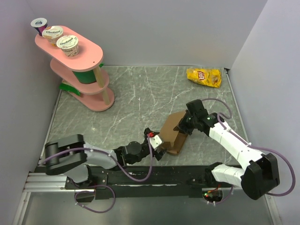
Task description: Fold the paper box
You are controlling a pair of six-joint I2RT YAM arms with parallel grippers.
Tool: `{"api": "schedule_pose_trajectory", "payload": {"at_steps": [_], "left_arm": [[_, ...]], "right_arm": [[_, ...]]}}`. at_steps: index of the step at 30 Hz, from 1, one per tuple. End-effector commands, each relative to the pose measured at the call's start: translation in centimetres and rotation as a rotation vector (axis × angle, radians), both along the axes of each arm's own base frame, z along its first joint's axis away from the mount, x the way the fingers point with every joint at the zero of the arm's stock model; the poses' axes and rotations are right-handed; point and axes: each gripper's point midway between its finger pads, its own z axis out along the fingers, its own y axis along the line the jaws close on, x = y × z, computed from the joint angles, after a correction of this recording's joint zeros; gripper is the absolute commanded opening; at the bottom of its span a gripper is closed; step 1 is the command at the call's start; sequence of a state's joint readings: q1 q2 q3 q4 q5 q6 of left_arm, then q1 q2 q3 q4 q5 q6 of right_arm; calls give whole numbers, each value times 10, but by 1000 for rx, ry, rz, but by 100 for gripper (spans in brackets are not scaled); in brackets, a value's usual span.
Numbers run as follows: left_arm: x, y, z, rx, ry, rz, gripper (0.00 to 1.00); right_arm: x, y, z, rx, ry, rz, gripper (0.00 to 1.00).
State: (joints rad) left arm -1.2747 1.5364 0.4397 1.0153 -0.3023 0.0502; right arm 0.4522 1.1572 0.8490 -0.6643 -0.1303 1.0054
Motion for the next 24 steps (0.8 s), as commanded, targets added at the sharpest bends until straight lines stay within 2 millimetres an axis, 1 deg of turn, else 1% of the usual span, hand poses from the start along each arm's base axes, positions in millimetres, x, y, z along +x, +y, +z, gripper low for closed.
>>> {"api": "schedule_pose_trajectory", "payload": {"at_steps": [1, 2, 3, 4, 5, 6, 7, 8, 9, 10, 11, 12, 13, 14, 16, 17, 18, 20, 24], "left_arm": [[-40, -1, 2, -18, 142, -171, 93], [-44, 2, 0, -12, 159, -183, 92], [-49, 4, 10, -36, 164, -206, 92], [-51, 5, 14, -46, 180, -212, 91], [-53, 8, 11, -19, 203, -215, 91], [-54, 4, 32, -59, 199, -225, 91], [-54, 3, 41, -87, 222, -219, 91], [-52, -1, 57, -122, 221, -212, 93], [-49, -1, 62, -121, 234, -198, 95], [-45, -3, 66, -120, 247, -181, 97], [-41, -11, 83, -129, 245, -179, 97], [-39, -14, 68, -54, 274, -164, 96], [-35, -16, 66, -28, 284, -144, 95], [-32, -24, 74, -31, 283, -136, 95], [-31, -27, 73, -6, 286, -135, 95], [-26, -29, 75, -2, 280, -118, 94], [-25, -30, 73, 12, 278, -114, 93], [-23, -30, 61, 72, 265, -104, 91], [-24, -32, 49, 135, 246, -127, 86]], "right_arm": [[-17, -11, -25, -30, 59, -70, 0], [-16, -11, -25, -19, 50, -88, 0], [-15, -12, -28, -16, 45, -102, 0], [-15, -13, -29, -16, 37, -112, 0], [-15, -13, -28, -5, 26, -132, 0], [-15, -15, -30, -6, 26, -148, 0], [-13, -17, -30, -7, 7, -168, 0], [-13, -16, -28, 7, -2, -190, 0], [-15, -16, -31, 7, 1, -201, 0], [-16, -14, -30, 22, -2, -209, 0], [-14, -15, -28, 20, -23, -243, 0], [-15, -17, -31, 19, -24, -264, 0], [-15, -16, -31, 26, -31, -278, 0], [-12, -16, -28, 42, -50, -309, 0], [-13, -12, -30, 51, -52, -316, 0], [-12, -10, -29, 62, -54, -324, 0], [-11, -10, -29, 62, -61, -328, 0], [-10, -8, -29, 67, -63, -333, 0], [-9, -6, -30, 63, -60, -348, 0]]}}
